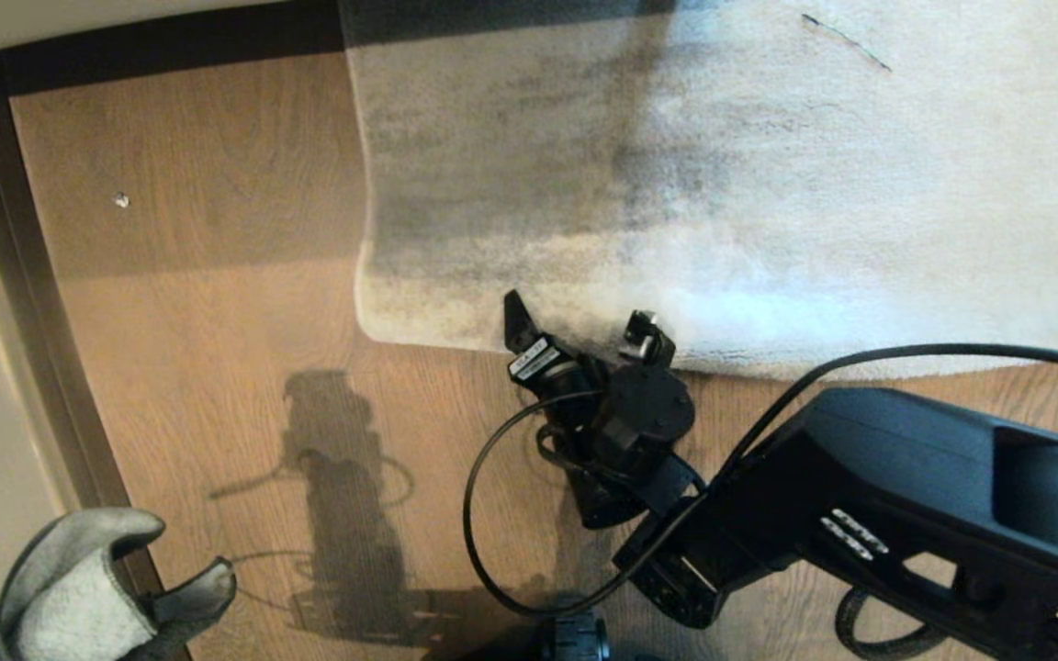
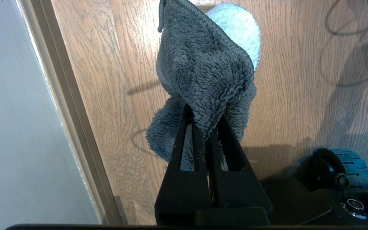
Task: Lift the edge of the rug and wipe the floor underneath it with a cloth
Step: Lift up the carpet
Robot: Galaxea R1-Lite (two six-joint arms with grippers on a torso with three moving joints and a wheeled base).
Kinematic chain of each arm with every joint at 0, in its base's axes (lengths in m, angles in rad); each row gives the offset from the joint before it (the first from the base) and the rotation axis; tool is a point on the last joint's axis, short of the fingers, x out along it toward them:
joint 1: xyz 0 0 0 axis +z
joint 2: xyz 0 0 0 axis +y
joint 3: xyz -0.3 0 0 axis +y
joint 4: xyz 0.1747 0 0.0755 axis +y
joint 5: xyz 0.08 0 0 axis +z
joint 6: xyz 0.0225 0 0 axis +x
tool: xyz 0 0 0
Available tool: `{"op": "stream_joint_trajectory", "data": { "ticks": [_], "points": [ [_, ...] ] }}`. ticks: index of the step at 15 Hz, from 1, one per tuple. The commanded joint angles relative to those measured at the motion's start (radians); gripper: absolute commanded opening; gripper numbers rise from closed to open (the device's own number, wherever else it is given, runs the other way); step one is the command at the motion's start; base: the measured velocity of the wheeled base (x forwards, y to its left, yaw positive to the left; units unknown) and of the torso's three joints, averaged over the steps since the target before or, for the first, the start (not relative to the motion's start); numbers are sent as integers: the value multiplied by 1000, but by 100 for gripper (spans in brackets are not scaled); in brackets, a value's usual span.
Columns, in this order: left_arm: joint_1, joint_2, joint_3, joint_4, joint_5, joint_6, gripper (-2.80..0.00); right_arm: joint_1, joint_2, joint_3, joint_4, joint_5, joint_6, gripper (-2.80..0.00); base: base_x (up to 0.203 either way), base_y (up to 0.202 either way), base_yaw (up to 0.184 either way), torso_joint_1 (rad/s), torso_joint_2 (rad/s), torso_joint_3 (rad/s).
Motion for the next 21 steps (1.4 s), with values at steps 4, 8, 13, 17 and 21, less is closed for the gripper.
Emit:
{"op": "stream_joint_trajectory", "data": {
  "ticks": [4,8,13,17,21],
  "points": [
    [0,0,0,-1,0,0,-280,40,-87,137,-42,20,-85,0,0,0,0,0,0,0],
    [0,0,0,-1,0,0,-280,33,-137,190,-43,129,-203,0,0,0,0,0,0,0],
    [0,0,0,-1,0,0,-280,-22,-140,253,-42,127,-310,0,0,0,0,0,0,0],
    [0,0,0,-1,0,0,-280,-76,-154,302,-43,130,-348,0,0,0,0,0,0,0],
    [0,0,0,-1,0,0,-280,-93,-169,317,-43,132,-347,0,0,0,0,0,0,0]
  ]
}}
